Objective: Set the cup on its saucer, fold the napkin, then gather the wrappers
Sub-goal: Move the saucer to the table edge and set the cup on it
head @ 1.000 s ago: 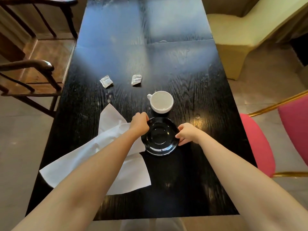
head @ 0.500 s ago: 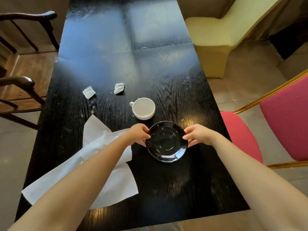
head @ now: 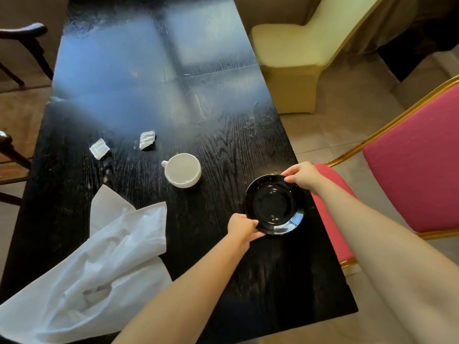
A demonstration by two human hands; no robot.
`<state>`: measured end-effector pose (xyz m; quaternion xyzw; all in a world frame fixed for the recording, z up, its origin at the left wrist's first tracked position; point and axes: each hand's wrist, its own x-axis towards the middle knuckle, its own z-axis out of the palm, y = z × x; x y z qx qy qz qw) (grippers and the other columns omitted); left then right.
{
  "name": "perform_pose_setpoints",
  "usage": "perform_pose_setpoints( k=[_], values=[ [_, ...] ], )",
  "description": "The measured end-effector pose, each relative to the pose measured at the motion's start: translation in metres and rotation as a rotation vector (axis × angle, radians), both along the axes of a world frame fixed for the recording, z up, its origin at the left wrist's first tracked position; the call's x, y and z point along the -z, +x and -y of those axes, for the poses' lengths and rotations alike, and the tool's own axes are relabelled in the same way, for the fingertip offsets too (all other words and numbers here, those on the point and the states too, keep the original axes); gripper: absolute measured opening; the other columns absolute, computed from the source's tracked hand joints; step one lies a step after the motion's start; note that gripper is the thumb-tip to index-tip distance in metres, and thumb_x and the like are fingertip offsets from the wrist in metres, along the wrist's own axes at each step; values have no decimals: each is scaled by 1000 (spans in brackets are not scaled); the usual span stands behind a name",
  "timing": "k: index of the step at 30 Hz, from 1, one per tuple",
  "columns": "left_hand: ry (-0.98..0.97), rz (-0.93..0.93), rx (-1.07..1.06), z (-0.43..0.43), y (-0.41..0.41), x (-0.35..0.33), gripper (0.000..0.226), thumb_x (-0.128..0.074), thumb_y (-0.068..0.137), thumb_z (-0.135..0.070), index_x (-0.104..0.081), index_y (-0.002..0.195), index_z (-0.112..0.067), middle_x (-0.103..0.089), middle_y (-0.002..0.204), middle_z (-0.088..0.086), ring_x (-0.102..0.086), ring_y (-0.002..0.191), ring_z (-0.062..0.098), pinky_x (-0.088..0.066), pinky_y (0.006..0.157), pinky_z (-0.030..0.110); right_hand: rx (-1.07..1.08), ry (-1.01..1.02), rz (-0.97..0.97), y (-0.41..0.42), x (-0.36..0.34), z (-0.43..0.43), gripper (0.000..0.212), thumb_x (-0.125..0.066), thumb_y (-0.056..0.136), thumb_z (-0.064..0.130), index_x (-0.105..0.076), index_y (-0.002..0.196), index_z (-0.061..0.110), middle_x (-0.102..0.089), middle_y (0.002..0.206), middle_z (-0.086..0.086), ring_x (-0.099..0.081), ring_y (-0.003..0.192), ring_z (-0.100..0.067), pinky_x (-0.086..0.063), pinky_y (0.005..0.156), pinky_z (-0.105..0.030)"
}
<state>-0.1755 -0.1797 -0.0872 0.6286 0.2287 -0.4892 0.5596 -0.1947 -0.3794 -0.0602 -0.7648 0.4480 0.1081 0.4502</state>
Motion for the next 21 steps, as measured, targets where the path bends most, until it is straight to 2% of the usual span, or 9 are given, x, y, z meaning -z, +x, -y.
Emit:
perform_pose_setpoints(
  k=[1,3,5,7,9,12,15,18,21],
  values=[
    [0,-2,-14,2,-3,1,19,-43,87,16,-44,97,0,-54,109,22,-62,103,37,-56,79,46,-16,-6,-5,0,2,1,22,-62,82,-3,-72,101,5,-67,91,-10,-60,88,-20,-49,86,-31],
    [20,11,-23,3,-4,2,23,-43,87,15,-43,81,-7,-55,104,20,-63,100,36,-57,77,45,-58,-14,-18,1,6,2,22,-62,83,-2,-72,101,6,-66,90,-9,-60,90,-21,-49,91,-34],
    [44,40,12,3,-3,3,24,-45,88,13,-43,79,-9,-57,108,22,-65,99,36,-58,73,43,-90,-25,-21,2,9,3,23,-62,83,-2,-72,101,6,-66,91,-9,-60,91,-22,-49,91,-34],
    [81,67,106,0,-1,2,19,-49,88,8,-43,84,-9,-57,113,22,-65,98,34,-60,66,40,-107,-35,-16,3,12,4,22,-61,83,-2,-72,101,6,-69,94,-13,-61,89,-22,-49,88,-33],
    [122,120,299,-6,6,0,11,-55,90,-4,-46,96,-7,-59,114,24,-66,99,34,-60,67,39,-144,-52,-31,5,11,6,22,-62,83,0,-72,102,6,-70,101,-15,-63,93,-24,-49,87,-32],
    [176,242,595,-24,25,-6,23,-56,91,-23,-53,108,-7,-62,113,18,-65,101,28,-58,72,37,-256,-49,-90,14,4,8,28,-65,83,5,-67,111,7,-68,112,-16,-61,95,-24,-49,85,-33],
    [268,427,750,-50,56,-16,19,-58,89,-29,-55,102,-16,-61,105,8,-62,95,20,-56,74,31,-440,-80,-158,31,-13,6,46,-67,84,11,-54,128,10,-58,129,-14,-56,113,-28,-44,94,-34],
    [374,575,897,-79,90,-31,27,-60,87,-29,-57,109,-15,-63,110,9,-60,93,18,-52,82,33,-566,44,-182,53,-32,-5,62,-67,84,12,-40,140,16,-45,142,-13,-47,126,-28,-41,96,-33],
    [488,673,1012,-103,121,-45,35,-61,86,-29,-55,117,-14,-62,120,9,-58,105,21,-46,87,30,-766,21,-231,77,-49,-22,77,-69,83,15,-26,146,21,-32,152,-9,-34,138,-27,-31,112,-41]
  ],
)
